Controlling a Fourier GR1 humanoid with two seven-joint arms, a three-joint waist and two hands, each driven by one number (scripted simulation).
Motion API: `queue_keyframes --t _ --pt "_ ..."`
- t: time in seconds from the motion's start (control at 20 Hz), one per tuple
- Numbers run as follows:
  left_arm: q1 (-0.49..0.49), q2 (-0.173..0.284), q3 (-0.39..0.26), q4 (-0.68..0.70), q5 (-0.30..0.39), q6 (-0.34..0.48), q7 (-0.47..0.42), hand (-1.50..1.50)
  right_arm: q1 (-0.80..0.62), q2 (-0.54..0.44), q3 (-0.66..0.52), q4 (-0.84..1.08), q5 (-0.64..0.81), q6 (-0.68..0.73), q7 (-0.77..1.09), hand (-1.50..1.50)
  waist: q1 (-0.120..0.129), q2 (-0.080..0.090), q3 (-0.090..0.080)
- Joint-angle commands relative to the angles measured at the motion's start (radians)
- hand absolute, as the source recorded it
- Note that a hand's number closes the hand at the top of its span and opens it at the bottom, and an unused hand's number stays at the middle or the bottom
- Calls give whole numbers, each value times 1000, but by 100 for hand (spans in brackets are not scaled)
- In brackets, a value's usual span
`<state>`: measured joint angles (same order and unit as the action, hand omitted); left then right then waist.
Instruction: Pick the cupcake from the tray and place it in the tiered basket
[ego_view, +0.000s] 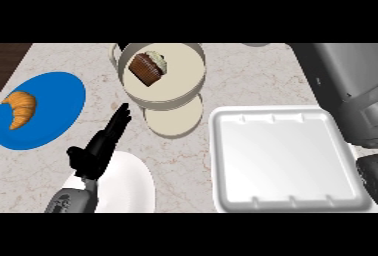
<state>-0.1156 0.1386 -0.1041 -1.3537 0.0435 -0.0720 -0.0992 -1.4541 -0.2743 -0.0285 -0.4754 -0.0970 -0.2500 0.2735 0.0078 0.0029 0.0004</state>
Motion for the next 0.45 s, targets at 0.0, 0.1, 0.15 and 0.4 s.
queue_keyframes --t 0.0,0.1,0.15,0.4 --pt "-23 -1 14 6 8 1 18 0 97 -139 -90 -25 -63 84 -105 -150 -7 3 1" --pt "16 0 14 -1 3 2 -6 0 152 -174 -112 -36 -79 119 -135 -150 -6 0 0" --pt "3 -14 -12 -36 -10 14 39 0 179 -222 -134 -26 -96 168 -157 -150 -5 1 1" --pt "10 -6 10 8 5 -14 -8 0 253 -389 -171 45 -113 395 -227 -150 6 7 1"
